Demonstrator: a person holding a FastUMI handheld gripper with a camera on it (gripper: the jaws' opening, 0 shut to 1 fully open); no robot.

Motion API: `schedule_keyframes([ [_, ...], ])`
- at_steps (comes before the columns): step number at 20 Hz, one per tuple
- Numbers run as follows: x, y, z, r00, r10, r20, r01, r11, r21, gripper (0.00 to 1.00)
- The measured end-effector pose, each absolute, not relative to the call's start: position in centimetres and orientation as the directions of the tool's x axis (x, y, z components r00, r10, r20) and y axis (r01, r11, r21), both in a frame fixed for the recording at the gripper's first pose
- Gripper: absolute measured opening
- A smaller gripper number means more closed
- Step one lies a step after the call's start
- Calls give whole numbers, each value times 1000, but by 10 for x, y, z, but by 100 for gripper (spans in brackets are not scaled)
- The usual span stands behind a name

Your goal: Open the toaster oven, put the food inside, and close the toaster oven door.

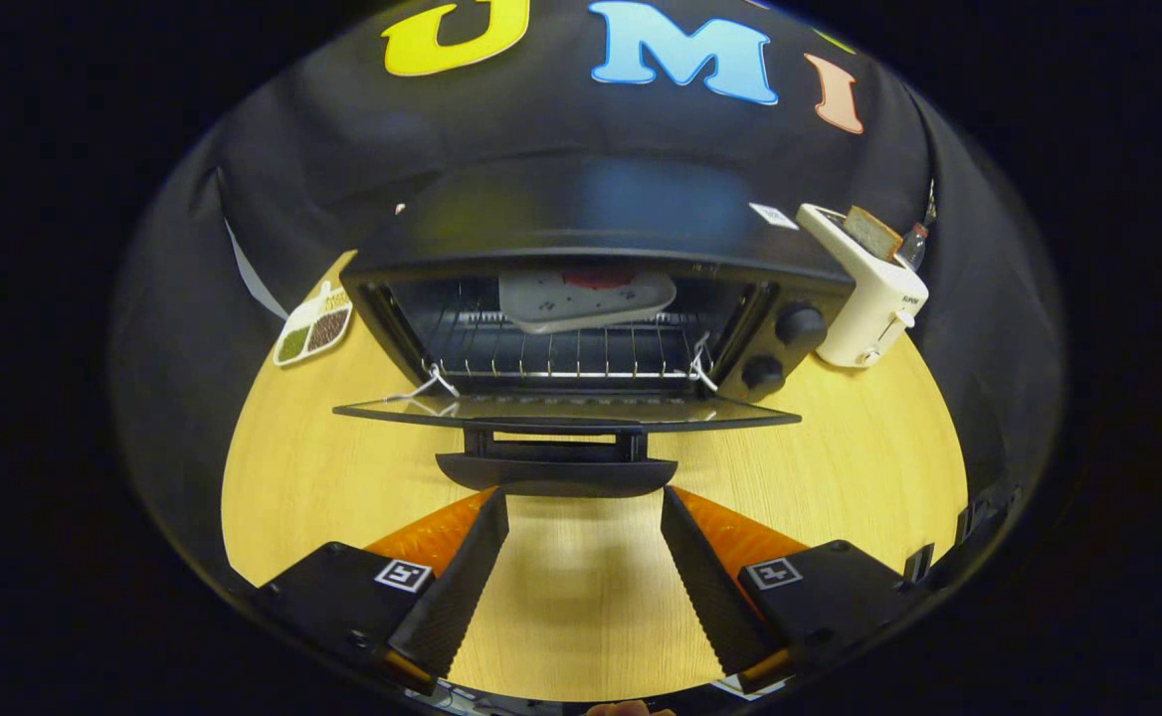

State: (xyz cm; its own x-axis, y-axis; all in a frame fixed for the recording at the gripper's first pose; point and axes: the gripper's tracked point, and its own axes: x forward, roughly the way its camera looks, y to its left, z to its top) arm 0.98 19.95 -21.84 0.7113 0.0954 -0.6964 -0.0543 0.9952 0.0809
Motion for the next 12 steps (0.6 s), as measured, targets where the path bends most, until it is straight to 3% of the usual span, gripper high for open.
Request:
schedule_keyframes([
  [5, 14, 175, -124, 841, 105, -531, -54, 992, 112, 99],
  [12, 22, 88, -8, 979, -7, -202, 15, 999, 40, 98],
])
